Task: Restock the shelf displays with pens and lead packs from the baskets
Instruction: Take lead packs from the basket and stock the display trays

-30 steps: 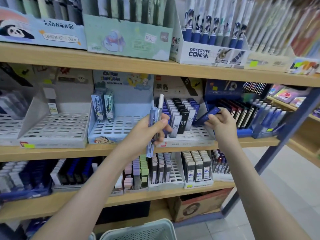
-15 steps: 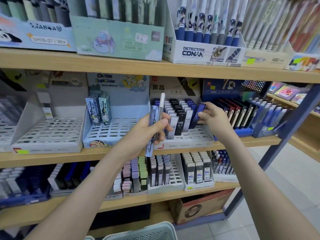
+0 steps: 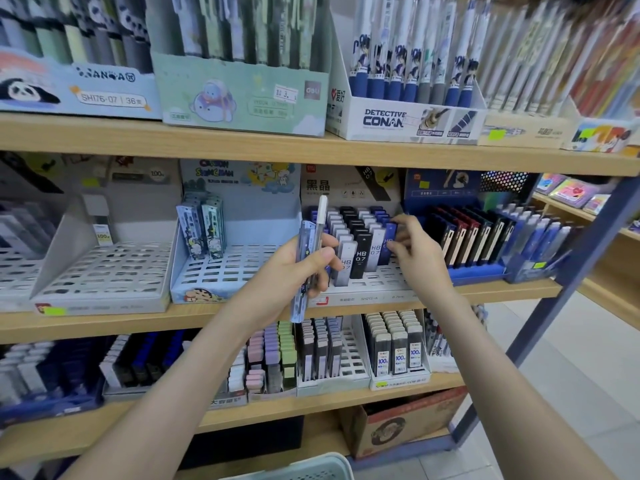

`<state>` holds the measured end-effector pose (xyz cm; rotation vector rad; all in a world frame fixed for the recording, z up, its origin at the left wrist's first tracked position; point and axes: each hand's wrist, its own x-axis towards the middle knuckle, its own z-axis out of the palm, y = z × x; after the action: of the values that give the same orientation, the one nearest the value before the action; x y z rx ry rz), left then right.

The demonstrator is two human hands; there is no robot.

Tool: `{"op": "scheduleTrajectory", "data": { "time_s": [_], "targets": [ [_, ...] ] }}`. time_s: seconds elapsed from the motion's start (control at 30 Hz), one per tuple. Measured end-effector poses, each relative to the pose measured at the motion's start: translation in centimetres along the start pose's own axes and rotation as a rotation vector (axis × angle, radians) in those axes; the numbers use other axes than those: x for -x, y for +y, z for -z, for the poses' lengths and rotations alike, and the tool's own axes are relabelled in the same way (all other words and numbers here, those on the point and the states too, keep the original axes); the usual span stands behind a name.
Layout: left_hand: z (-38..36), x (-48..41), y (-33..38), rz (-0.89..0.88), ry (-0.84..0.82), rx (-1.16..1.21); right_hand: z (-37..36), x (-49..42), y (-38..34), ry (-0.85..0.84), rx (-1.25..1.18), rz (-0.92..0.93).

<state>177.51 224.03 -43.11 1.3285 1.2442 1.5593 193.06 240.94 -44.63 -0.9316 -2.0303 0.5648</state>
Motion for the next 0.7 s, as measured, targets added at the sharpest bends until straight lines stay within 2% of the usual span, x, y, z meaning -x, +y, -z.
{"op": "scheduleTrajectory", "data": {
  "time_s": [0.2,0.4,0.57,0.63,0.7],
  "targets": [
    [-0.1,0.4,0.0,0.018,-0.005,-0.019,-0.2,0.6,0.7,0.014,0.187,0.085],
    [-0.4,0.8,0.5,0.023,-0.013,-0.004,0.3,1.0,-0.1,-0.011,0.284,0.066],
    [0.0,2.4,0.8,0.042,-0.08,0.013,1.3,3.7,-5.3,0.22,0.013,0.148],
    [0.1,3.2,0.9,0.058,-0.126,0.021,1.1,5.5,-8.5,0.106,-0.178,0.086],
    [0.2,4.0,1.2,0.073,-0.178,0.051,0.4,6.9,-11.0,-0.107,-0.33,0.008]
  ]
}}
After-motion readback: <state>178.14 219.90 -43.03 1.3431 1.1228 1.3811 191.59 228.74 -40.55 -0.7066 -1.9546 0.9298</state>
